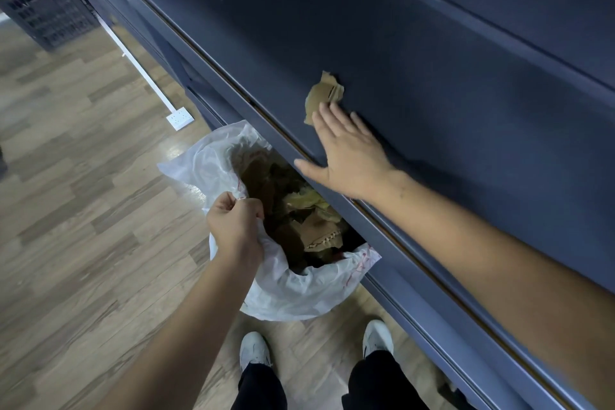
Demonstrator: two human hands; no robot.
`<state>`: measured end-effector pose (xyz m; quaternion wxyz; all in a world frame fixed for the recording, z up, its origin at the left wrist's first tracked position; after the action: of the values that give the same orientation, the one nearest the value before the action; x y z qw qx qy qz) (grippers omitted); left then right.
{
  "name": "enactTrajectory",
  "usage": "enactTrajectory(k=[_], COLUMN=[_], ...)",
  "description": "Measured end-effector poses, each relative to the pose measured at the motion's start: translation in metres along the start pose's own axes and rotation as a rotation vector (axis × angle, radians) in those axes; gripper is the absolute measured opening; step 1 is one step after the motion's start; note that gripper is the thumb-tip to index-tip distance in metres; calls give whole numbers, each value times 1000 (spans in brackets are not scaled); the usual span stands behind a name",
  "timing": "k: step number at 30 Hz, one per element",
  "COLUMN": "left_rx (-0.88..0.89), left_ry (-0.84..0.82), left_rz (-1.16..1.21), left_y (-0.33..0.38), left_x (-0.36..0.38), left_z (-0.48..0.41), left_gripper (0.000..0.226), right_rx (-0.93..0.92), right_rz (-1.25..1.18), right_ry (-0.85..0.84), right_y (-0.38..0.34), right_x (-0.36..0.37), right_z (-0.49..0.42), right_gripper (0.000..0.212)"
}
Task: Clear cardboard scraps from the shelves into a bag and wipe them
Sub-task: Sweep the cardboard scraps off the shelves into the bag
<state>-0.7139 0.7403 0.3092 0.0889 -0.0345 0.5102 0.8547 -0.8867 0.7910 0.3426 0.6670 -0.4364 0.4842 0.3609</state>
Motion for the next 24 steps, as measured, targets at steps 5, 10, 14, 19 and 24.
enactTrajectory(k=[5, 10, 14, 19, 24], left_rx=[0, -2, 5, 7, 1], left_ry=[-6, -8, -42, -16, -9], left_rz=[42, 37, 51, 57, 110], left_y=[0, 1, 0, -2, -10], left_x=[0, -4, -7, -17, -28], left_z=[-1, -1, -1, -2, -2], left_gripper=[40, 39, 39, 40, 42], right_rx=[-194, -307, -228, -136, -158], right_rz=[20, -22, -289, -283, -246], right_ry=[0, -179, -105, -69, -346], right_y=[-40, -62, -57, -60, -73], right_x=[16, 51, 49, 64, 93], right_z=[39, 67, 65, 60, 46], right_gripper=[77, 59, 47, 56, 51])
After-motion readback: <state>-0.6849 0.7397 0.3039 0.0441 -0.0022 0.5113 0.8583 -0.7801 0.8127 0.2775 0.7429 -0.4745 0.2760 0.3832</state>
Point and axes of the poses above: each hand's wrist, its own z-axis away from the middle knuckle, its own x-axis out of the palm, y = z × x, the point moved 4 cm from there along -z, towards the middle knuckle, and after that the axes turned 2 degrees about -z, right-handed, at the moved point
